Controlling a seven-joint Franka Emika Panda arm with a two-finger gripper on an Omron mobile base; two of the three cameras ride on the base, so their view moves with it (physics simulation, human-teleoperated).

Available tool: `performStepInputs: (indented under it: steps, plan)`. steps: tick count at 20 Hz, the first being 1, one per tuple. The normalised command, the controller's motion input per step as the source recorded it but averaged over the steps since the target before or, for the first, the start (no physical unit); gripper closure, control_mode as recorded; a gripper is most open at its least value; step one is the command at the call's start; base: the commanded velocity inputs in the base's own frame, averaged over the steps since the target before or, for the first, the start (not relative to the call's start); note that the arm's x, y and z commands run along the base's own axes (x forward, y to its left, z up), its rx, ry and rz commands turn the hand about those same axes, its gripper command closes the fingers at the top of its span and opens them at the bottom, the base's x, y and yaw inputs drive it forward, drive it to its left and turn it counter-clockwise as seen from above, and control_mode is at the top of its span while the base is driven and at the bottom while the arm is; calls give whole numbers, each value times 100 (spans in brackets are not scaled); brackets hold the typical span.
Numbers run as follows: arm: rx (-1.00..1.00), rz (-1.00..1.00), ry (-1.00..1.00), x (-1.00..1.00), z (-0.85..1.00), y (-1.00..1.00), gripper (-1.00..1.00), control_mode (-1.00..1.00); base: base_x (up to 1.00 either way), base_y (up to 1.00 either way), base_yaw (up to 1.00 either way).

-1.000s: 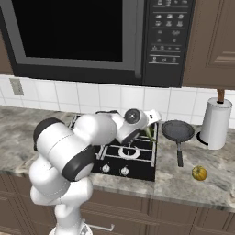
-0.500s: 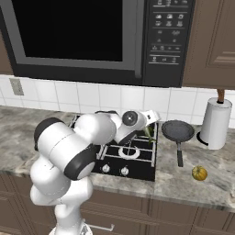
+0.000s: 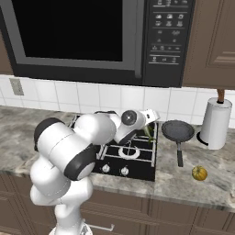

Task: Place both pans onto different burners. Then place the squash and the fish on different pans.

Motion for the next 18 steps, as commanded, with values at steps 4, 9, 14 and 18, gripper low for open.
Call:
performStepInputs:
  steps: [4,9,14,18]
  plan:
    - [0,0,7,4,14,0,100,-100,0,0,0]
    - [5,0,13,2,22,0,100,-100,0,0,0]
    - [17,0,15,0,31,0,100,-100,0,0,0]
    - [18,0,17,7,13,1,100,-100,0,0,0]
